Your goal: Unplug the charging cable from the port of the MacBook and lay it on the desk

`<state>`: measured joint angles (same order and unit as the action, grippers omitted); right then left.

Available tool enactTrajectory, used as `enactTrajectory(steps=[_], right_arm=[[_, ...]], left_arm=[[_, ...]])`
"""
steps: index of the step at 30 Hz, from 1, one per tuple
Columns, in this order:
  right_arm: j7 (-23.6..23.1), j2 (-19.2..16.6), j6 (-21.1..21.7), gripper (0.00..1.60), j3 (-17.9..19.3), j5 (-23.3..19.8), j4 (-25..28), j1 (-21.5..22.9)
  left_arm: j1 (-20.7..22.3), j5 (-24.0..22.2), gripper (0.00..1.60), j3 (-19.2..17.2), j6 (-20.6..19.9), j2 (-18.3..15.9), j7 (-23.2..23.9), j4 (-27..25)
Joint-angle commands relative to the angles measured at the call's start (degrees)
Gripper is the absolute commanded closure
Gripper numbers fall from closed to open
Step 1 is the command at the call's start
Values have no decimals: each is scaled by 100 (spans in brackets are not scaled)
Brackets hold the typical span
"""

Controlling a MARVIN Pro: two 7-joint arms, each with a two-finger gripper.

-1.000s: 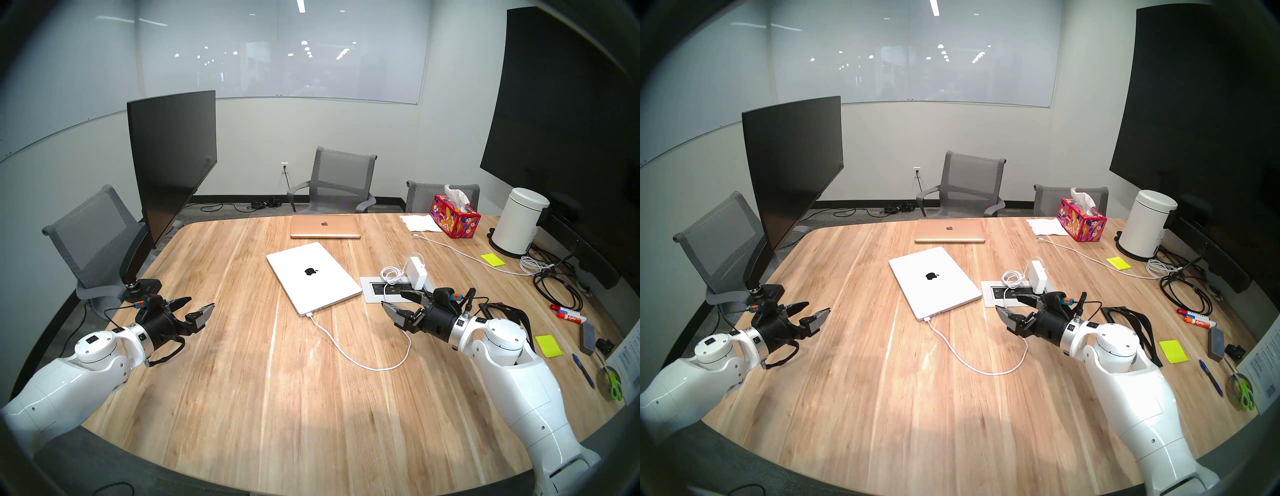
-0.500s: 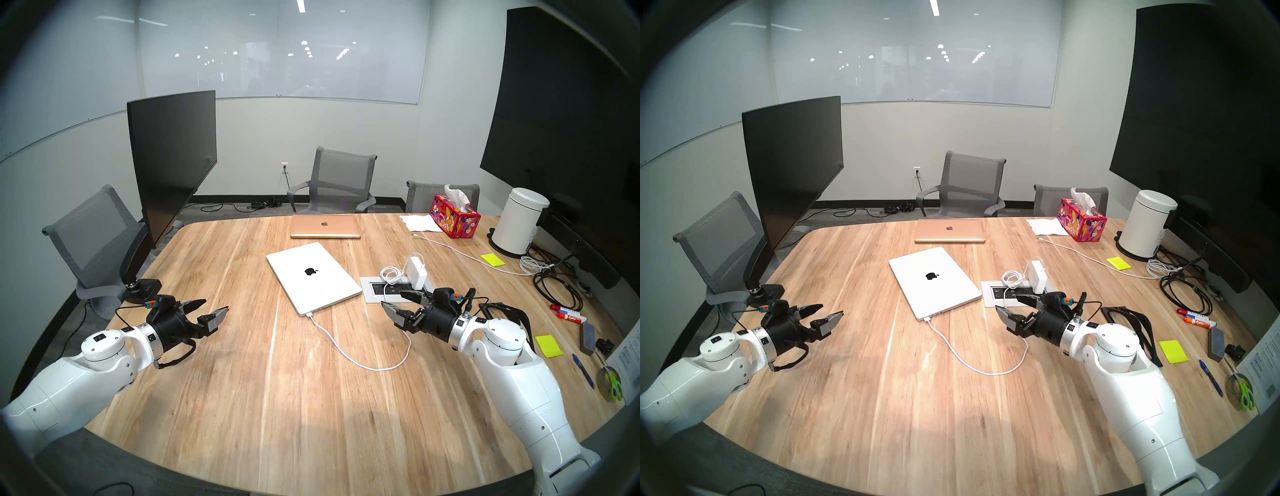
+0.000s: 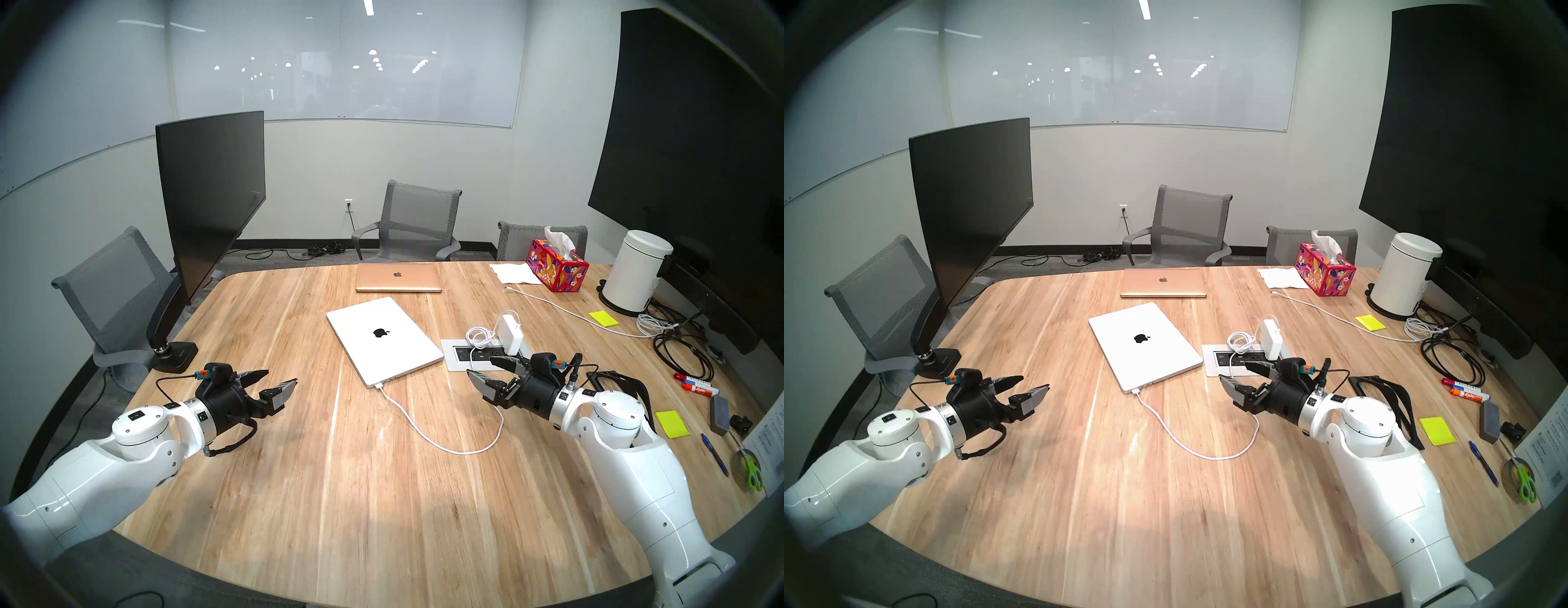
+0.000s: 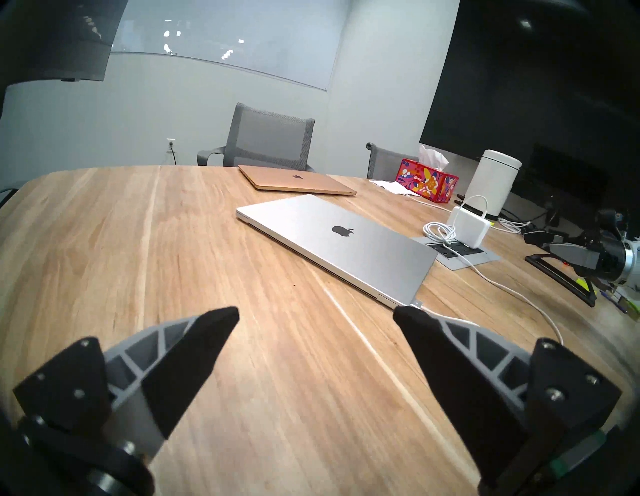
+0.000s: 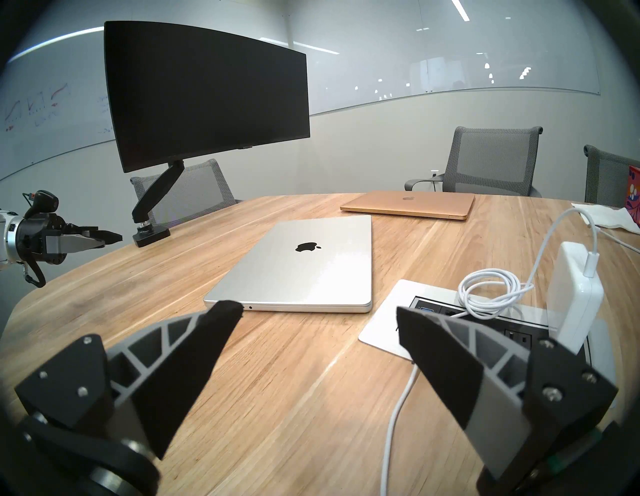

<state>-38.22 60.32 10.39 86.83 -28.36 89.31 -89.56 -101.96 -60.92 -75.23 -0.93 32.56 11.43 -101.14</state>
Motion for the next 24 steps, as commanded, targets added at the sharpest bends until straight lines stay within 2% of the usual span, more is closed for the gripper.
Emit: enactTrajectory(steps=[1, 13, 19, 20, 24], right_arm=[[6, -8, 6, 0, 29, -11, 73, 47], [4, -6, 6, 0, 31, -9, 73, 47], [3, -5, 5, 0, 31, -8, 72, 48], [2, -5, 4, 0, 31, -7, 71, 48], [1, -4, 3, 0, 32, -7, 70, 48]], left_arm=[[99, -15, 0, 75, -132, 142, -223, -366], [308, 82, 0, 330, -437, 350, -620, -690], [478, 149, 0, 542, -697, 459, -747, -872], [577, 102, 0, 630, -847, 542, -765, -878], [755, 197, 0, 828, -998, 707, -862, -913]])
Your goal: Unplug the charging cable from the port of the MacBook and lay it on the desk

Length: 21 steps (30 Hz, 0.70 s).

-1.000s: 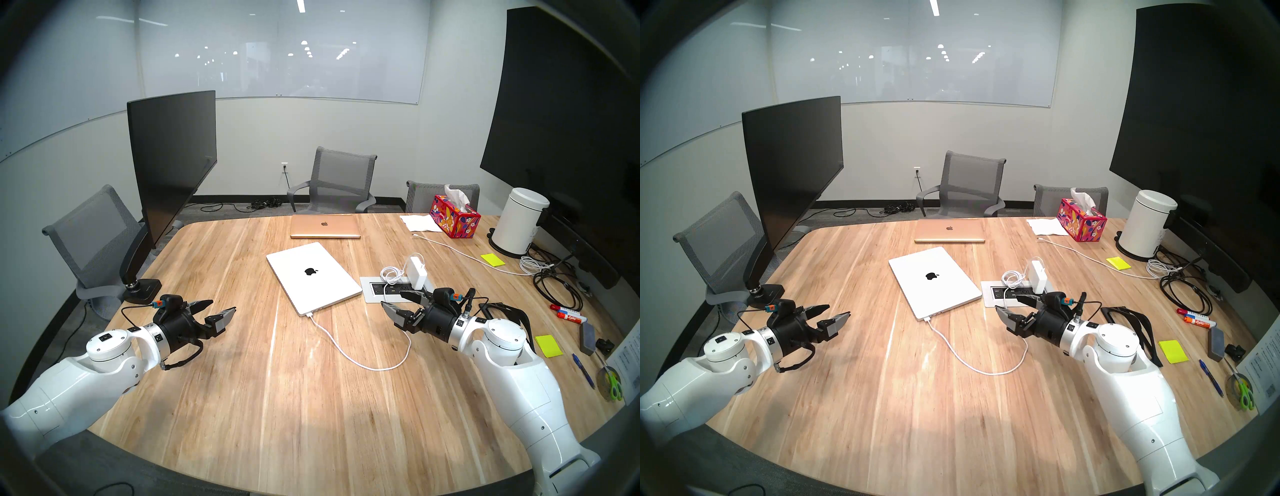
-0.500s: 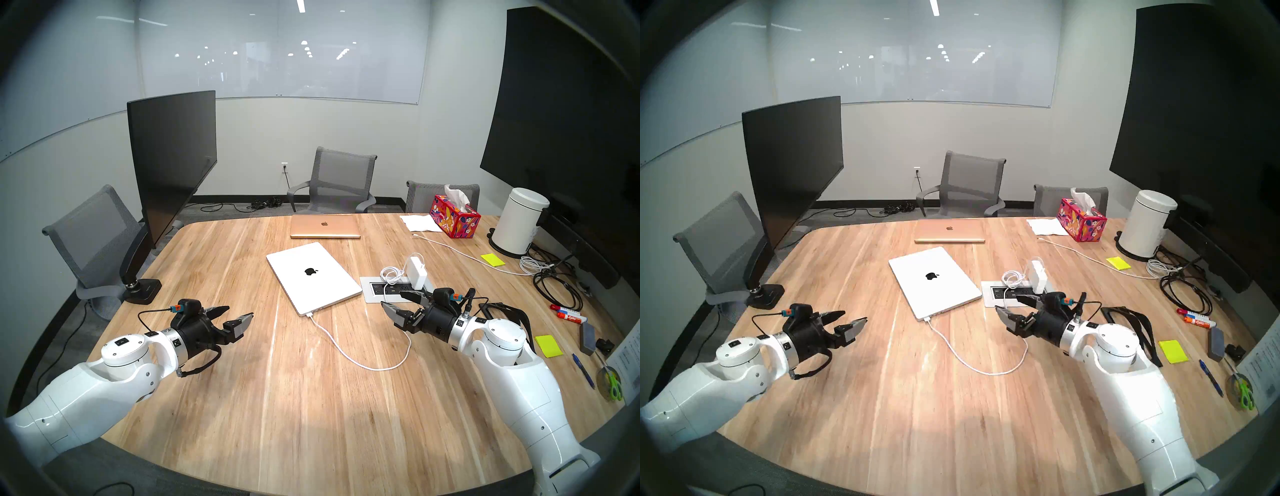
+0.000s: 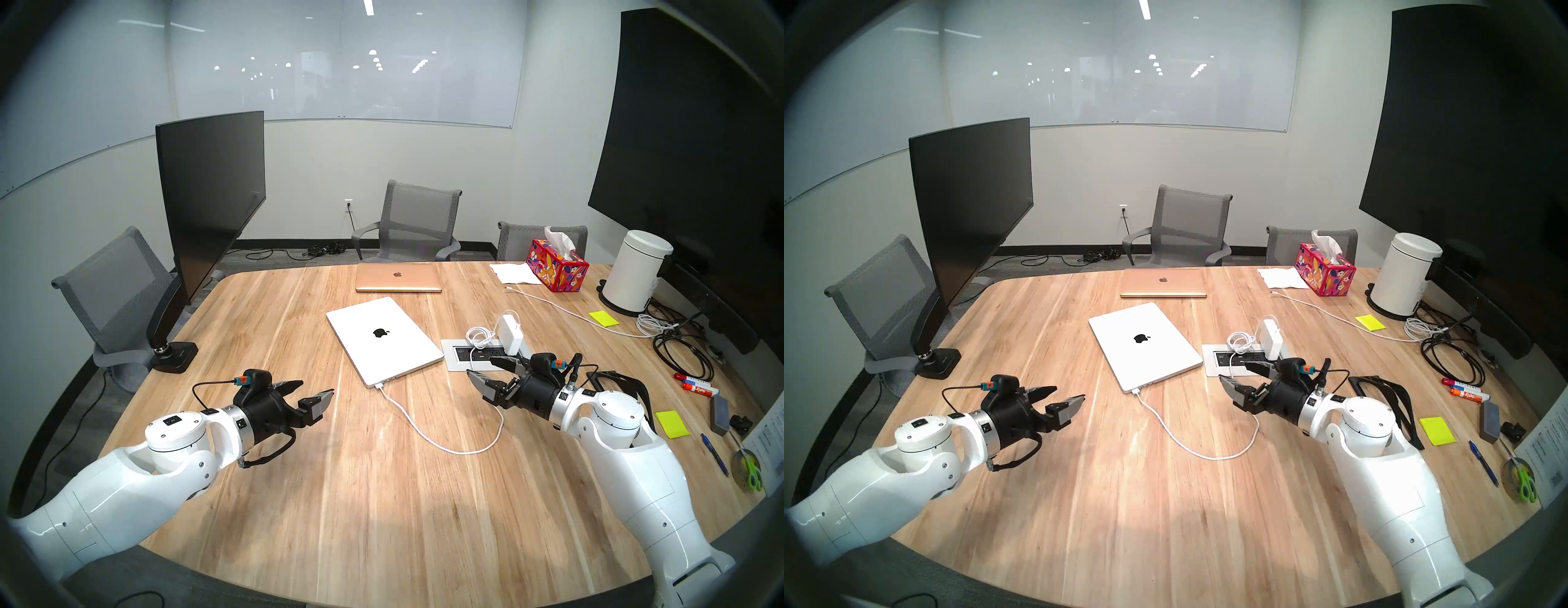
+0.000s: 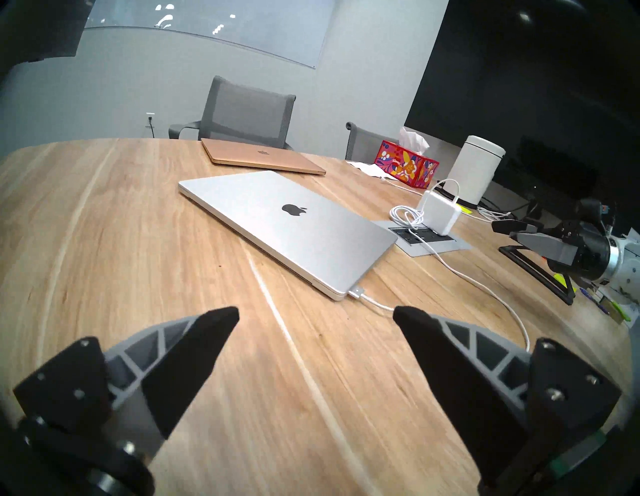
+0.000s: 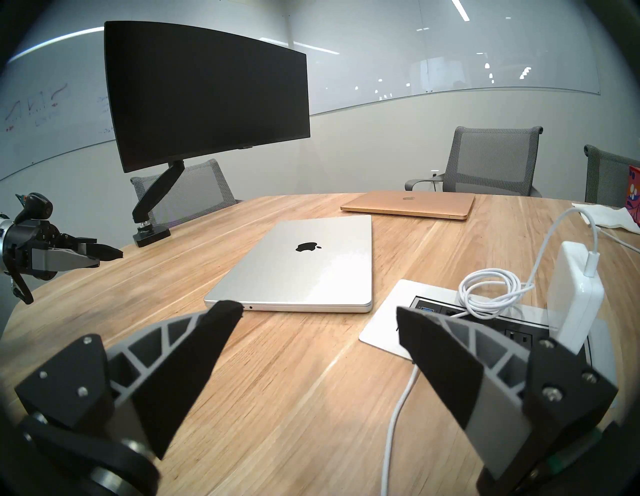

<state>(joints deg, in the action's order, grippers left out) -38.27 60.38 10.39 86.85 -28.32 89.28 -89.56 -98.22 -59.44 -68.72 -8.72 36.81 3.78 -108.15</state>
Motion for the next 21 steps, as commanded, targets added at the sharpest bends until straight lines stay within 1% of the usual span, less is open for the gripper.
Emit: enactTrajectory(steps=[1, 2, 7, 8, 13, 19, 20, 21], right_arm=[[6, -10, 4, 0, 30, -10, 72, 49], [6, -10, 4, 0, 30, -10, 72, 49], [6, -10, 6, 0, 31, -10, 74, 48], [6, -9, 5, 0, 31, -9, 73, 48], [6, -9, 6, 0, 32, -9, 74, 48], [5, -8, 6, 0, 32, -8, 74, 48], [5, -8, 6, 0, 32, -8, 73, 48], [5, -8, 6, 0, 32, -8, 73, 48]], left_arm=[[403, 60, 0, 200, -242, 306, -122, -216], [446, 12, 0, 228, -343, 348, -177, -223], [564, 6, 0, 323, -497, 466, -318, -213], [612, -36, 0, 361, -550, 473, -202, -201], [729, 28, 0, 491, -659, 539, -256, -218], [965, 18, 0, 653, -868, 682, -290, -170], [1022, -134, 0, 667, -1014, 740, -263, -150], [1053, -129, 0, 687, -1035, 767, -279, -142]])
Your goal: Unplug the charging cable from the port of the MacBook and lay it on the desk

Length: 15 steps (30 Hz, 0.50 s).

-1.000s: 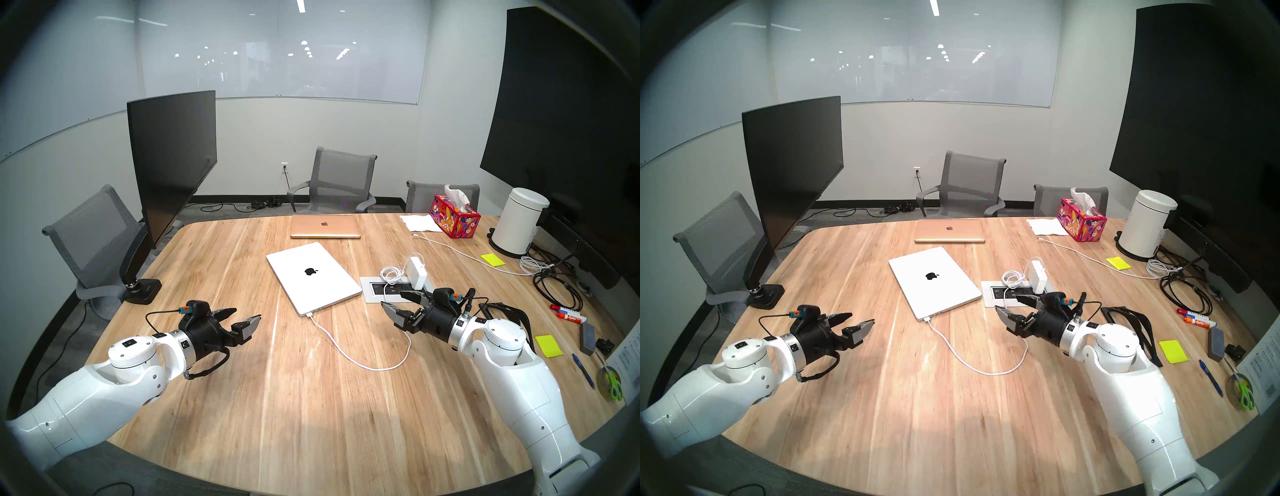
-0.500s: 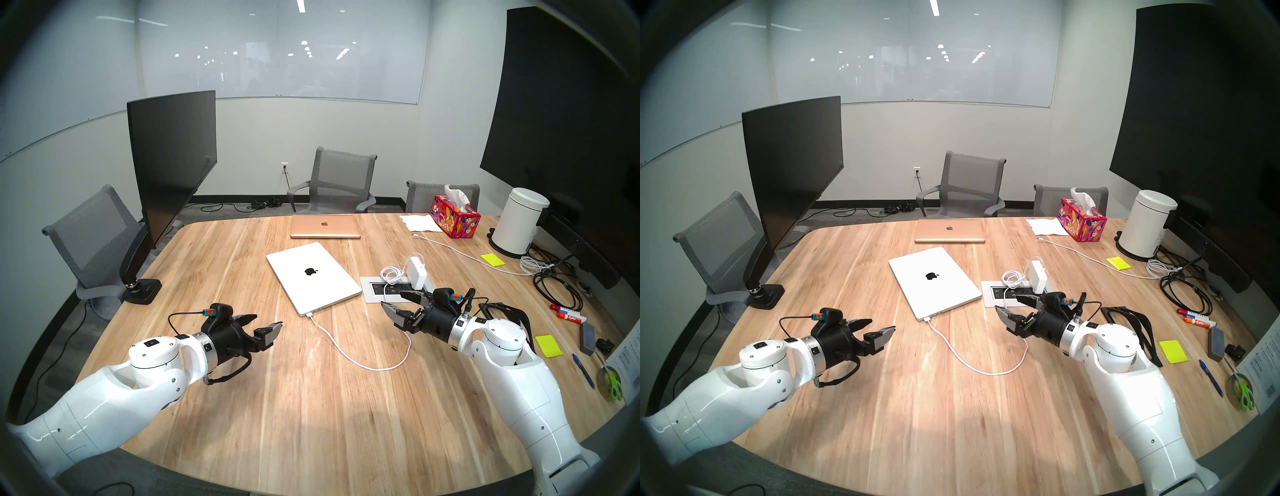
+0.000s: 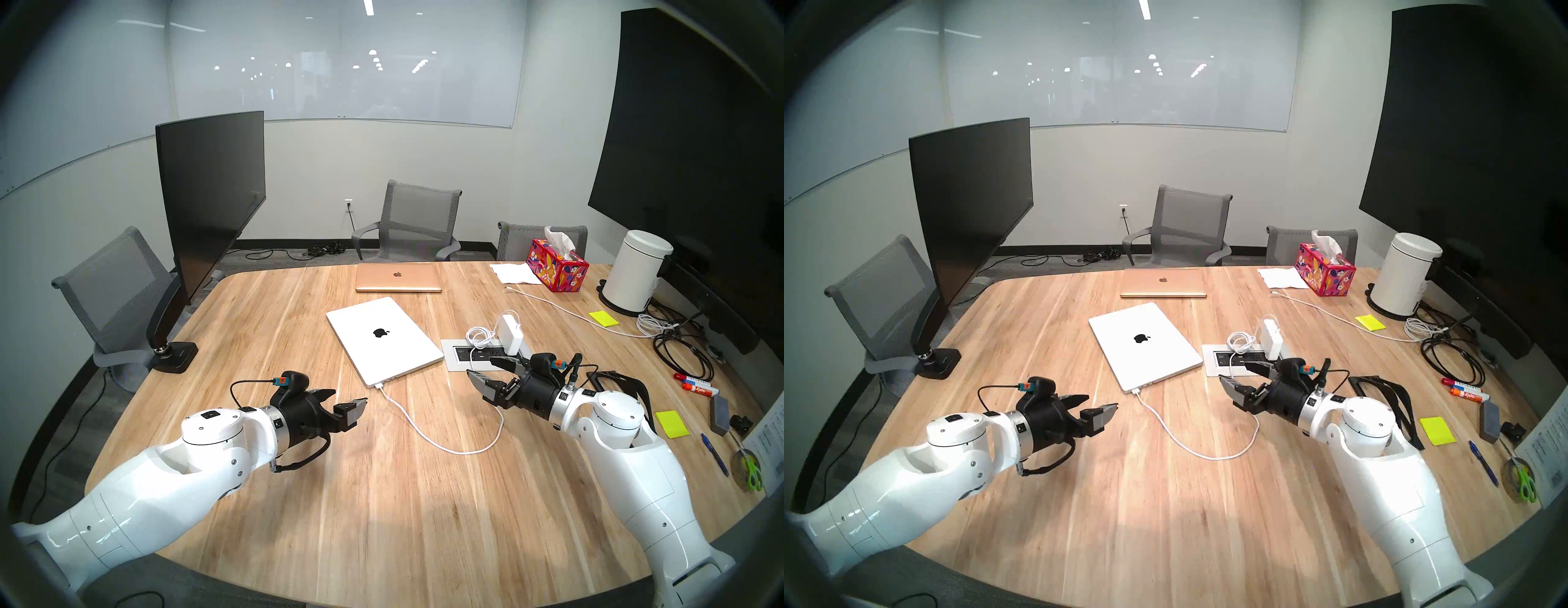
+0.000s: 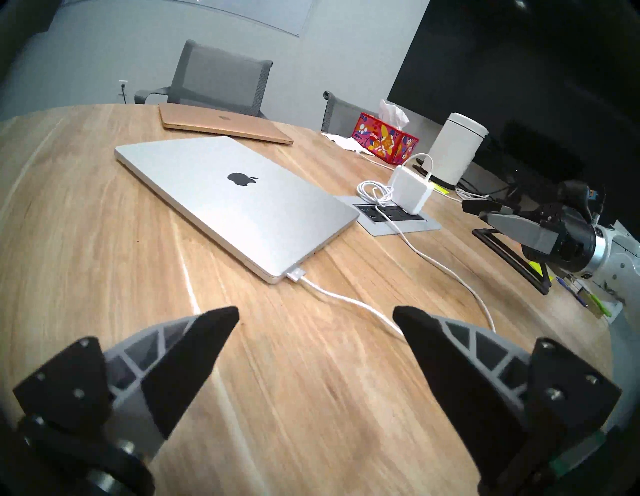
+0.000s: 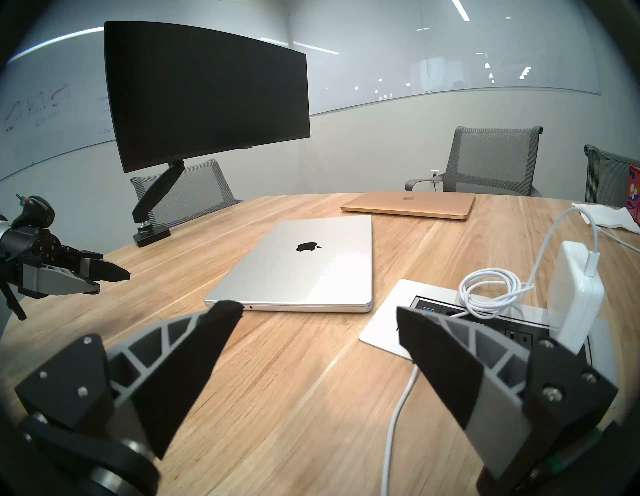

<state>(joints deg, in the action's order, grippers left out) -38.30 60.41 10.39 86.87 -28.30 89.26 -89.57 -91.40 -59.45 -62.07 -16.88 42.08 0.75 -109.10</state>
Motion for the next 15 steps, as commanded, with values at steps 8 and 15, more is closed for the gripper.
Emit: enactTrajectory(steps=[8, 15], right_arm=[[6, -10, 5, 0, 31, -9, 74, 49], [5, -9, 5, 0, 32, -8, 74, 49]], left_arm=[[629, -499, 0, 103, -692, 566, -153, 0], [815, -779, 0, 197, -1085, 922, -559, 46]])
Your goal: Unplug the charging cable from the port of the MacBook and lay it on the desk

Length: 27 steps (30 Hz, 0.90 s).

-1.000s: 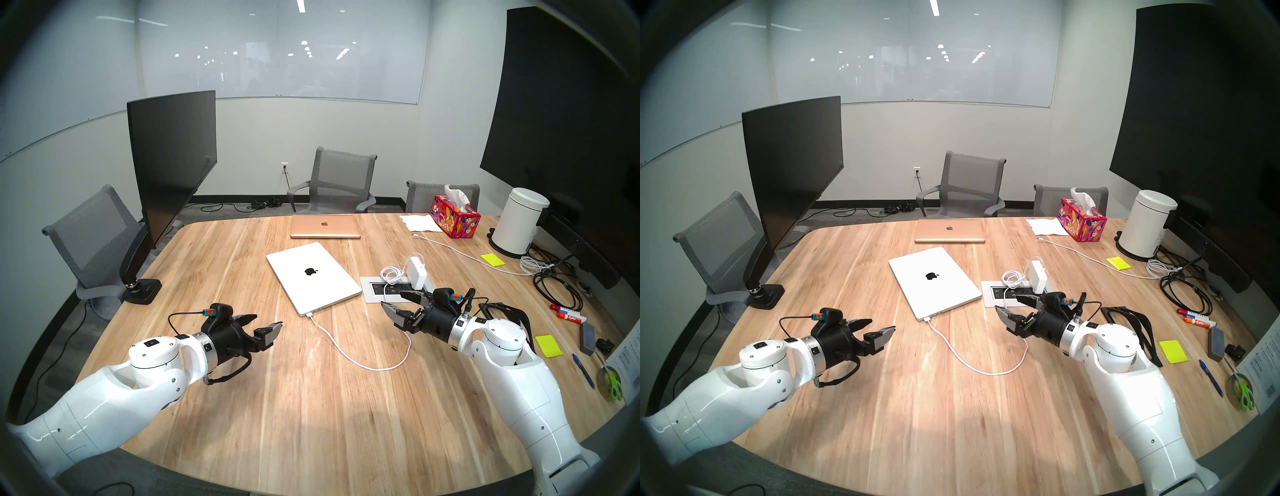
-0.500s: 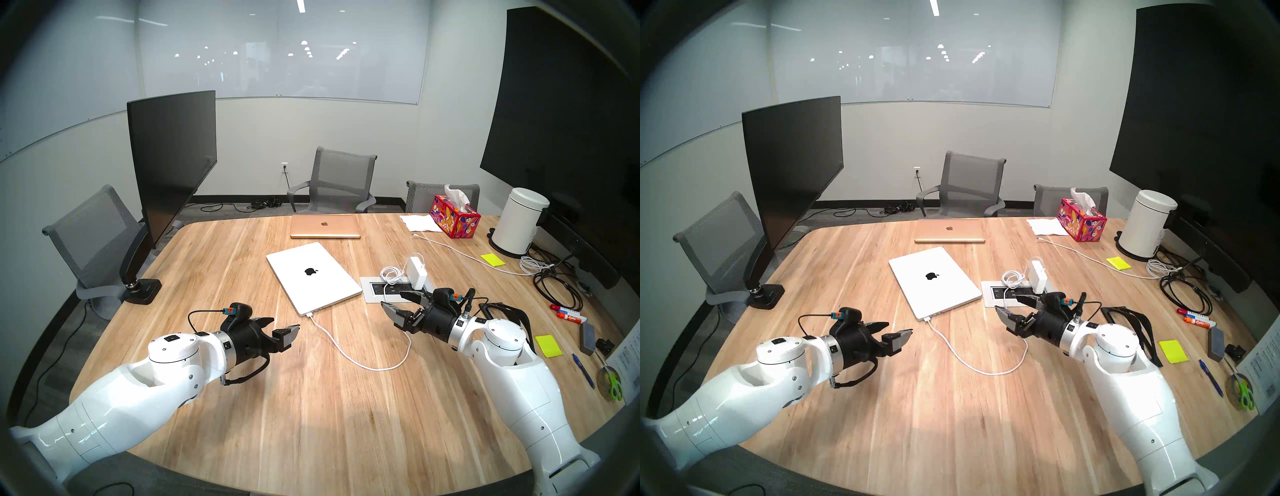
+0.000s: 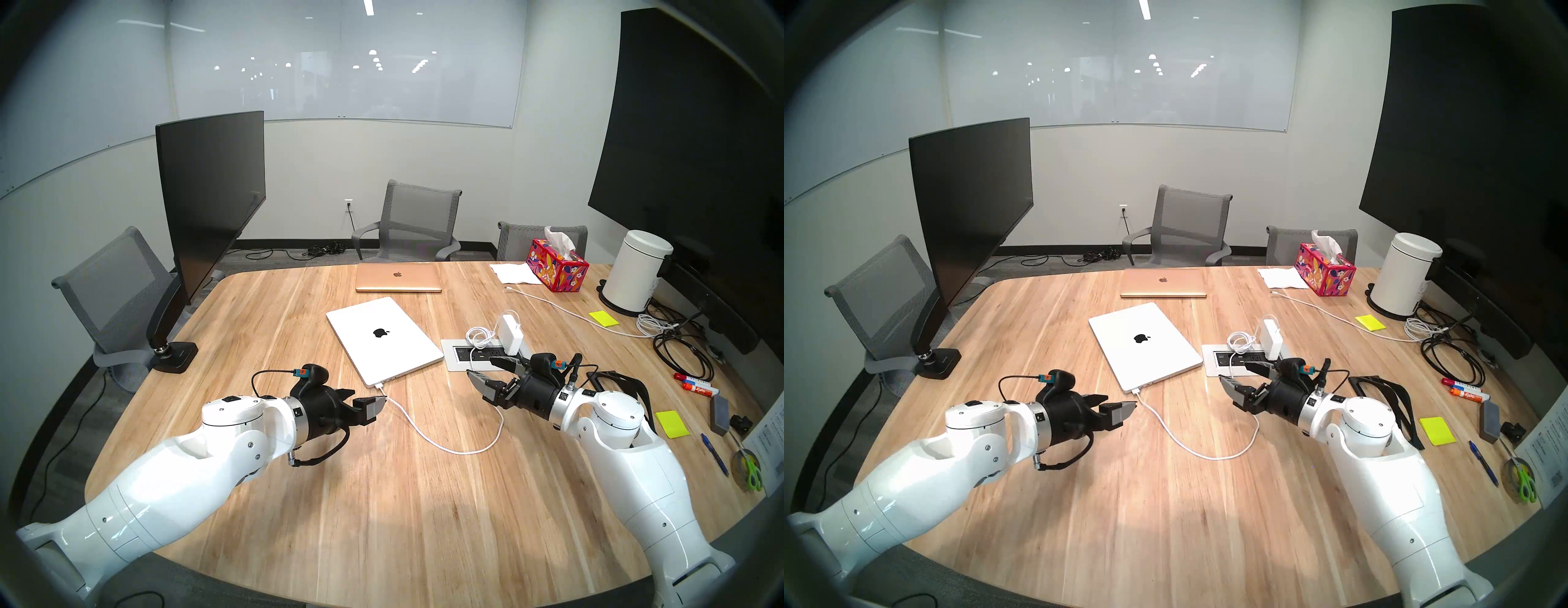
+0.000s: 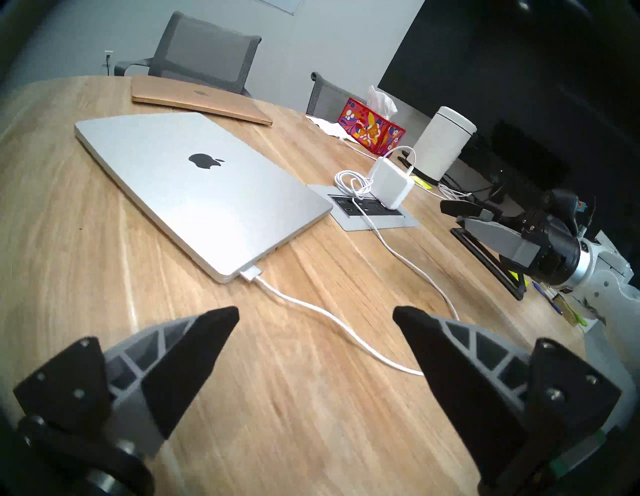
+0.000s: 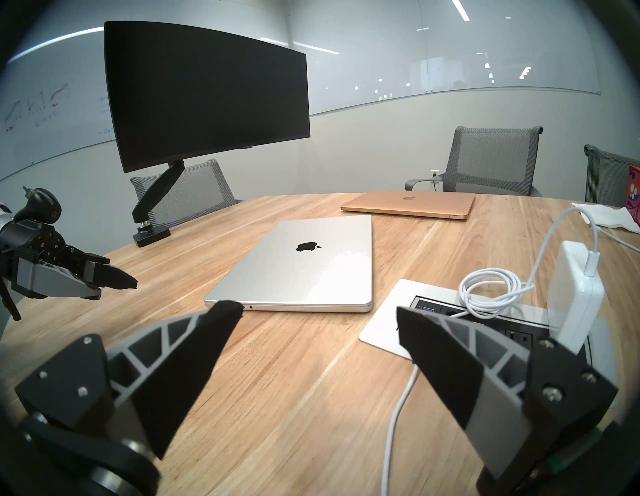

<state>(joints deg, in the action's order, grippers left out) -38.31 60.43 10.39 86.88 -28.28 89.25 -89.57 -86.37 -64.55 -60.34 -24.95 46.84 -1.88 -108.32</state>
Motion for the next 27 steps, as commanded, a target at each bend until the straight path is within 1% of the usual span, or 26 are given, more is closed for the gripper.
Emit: enactTrajectory(steps=[1, 2, 4, 5, 7, 8, 10, 11, 16, 20, 22, 23, 25, 26, 27], right_arm=[[7, -11, 5, 0, 31, -10, 76, 49], [6, -11, 5, 0, 31, -10, 75, 49], [6, -11, 5, 0, 31, -10, 76, 49], [5, -11, 4, 0, 31, -10, 75, 49], [6, -11, 5, 0, 31, -9, 75, 49], [5, -10, 4, 0, 31, -9, 74, 50], [5, -10, 5, 0, 31, -9, 75, 49], [5, -10, 4, 0, 31, -9, 74, 50], [5, -10, 6, 0, 32, -9, 75, 49], [4, -9, 4, 0, 32, -8, 74, 50], [4, -9, 5, 0, 32, -8, 74, 49], [3, -9, 4, 0, 32, -8, 73, 50], [3, -9, 4, 0, 32, -8, 74, 50], [3, -9, 3, 0, 32, -7, 73, 50], [3, -9, 3, 0, 32, -7, 73, 50]], left_arm=[[331, -289, 0, 34, -310, 475, -347, -27], [362, -394, 0, 58, -471, 573, -547, -25], [402, -416, 0, 96, -515, 649, -653, -7], [432, -506, 0, 114, -638, 752, -845, 13], [479, -536, 0, 151, -682, 832, -963, 43], [511, -648, 0, 157, -813, 923, -1152, 49], [558, -703, 0, 183, -867, 1000, -1302, 65], [602, -766, 0, 212, -993, 1064, -1472, 72], [725, -868, 0, 294, -1129, 1242, -1821, 129], [921, -884, 0, 387, -1226, 1446, -2151, 245], [986, -917, 0, 407, -1257, 1504, -2229, 295], [1037, -906, 0, 419, -1274, 1580, -2401, 327], [1101, -934, 0, 436, -1302, 1637, -2473, 380], [1155, -913, 0, 457, -1326, 1714, -2705, 412], [1186, -920, 0, 467, -1336, 1742, -2730, 440]])
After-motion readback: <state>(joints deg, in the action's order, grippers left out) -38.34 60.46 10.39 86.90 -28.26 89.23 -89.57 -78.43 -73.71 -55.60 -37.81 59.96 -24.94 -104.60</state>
